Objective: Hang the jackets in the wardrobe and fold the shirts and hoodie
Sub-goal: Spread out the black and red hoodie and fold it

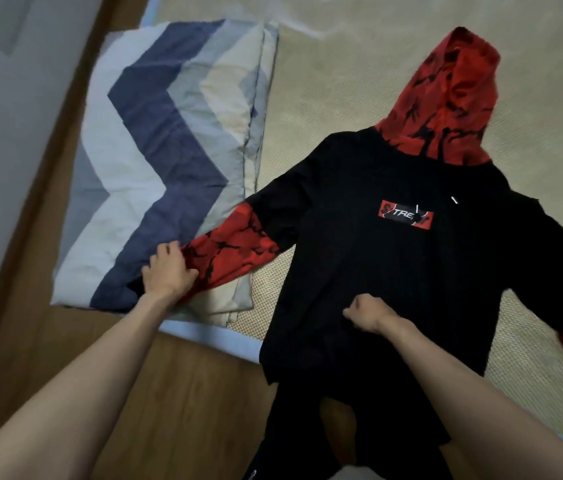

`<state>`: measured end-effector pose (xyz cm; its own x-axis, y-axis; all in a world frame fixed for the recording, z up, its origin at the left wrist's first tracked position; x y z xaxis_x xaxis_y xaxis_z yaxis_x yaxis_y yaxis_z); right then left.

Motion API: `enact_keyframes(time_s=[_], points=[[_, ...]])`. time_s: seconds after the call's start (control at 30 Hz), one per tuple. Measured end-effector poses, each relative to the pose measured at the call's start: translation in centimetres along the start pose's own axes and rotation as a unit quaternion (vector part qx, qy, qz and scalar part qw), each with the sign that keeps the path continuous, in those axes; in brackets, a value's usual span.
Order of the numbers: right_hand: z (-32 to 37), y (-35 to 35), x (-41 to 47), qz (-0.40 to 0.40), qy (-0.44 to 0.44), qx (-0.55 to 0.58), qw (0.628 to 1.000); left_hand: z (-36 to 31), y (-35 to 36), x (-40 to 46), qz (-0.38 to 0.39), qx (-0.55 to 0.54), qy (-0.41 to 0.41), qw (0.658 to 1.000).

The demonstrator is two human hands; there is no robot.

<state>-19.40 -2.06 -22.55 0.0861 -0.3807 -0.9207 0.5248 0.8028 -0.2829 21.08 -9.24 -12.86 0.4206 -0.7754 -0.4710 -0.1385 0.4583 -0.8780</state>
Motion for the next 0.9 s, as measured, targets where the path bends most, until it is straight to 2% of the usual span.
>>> enact_keyframes(time_s=[0.1,0.2,0.3,0.37,0.53,0.67,0.7,0.77,0.9], points=[[4.0,-0.1,-0.2,-0.019,-0.016,0.008,1.000,4.9,1.1,3.0,0.065,0.007,-0.055,0.996],[7.7,0.4,-0.8,-0.030,-0.033,0.006,0.999,8.7,2.9,4.5,0.110,0.011,-0.067,0.992],[11.7,0.6,-1.6,-0.050,-0.061,0.027,0.997,9.4,2.5,5.9,0.095,-0.028,-0.015,0.995],[14.1,0.6,-1.9,-0.061,-0.085,0.053,0.993,7.9,1.7,6.7,0.125,-0.122,0.040,0.984],[19.0,0.3,-4.4,-0.066,-0.152,0.178,0.970,1.6,-3.2,4.8,0.218,-0.252,0.189,0.924],[22.0,0.7,-8.5,0.011,-0.232,0.275,0.933,-5.2,-6.9,1.3,0.308,-0.406,0.188,0.840],[22.1,0.6,-9.7,0.017,-0.243,0.308,0.920,-7.5,-7.7,0.1,0.316,-0.422,0.191,0.828],[21.4,-0.3,-11.9,-0.026,-0.255,0.359,0.897,-12.4,-8.7,-2.9,0.333,-0.426,0.210,0.815],[14.9,-4.8,-15.3,-0.260,-0.166,0.360,0.880,-21.7,-9.1,-8.5,0.395,-0.386,0.283,0.785]])
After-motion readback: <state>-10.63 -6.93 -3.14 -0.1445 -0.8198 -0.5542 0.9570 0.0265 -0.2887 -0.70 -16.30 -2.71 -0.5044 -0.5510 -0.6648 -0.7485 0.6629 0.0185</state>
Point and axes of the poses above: each hand's wrist, its own x-axis towards the middle knuckle, its own y-axis out of the palm, z = x × y, the point moved 7 cm from there along x, towards the middle knuckle, and after that the axes turned 4 degrees about -x, right-handed, at the moved point
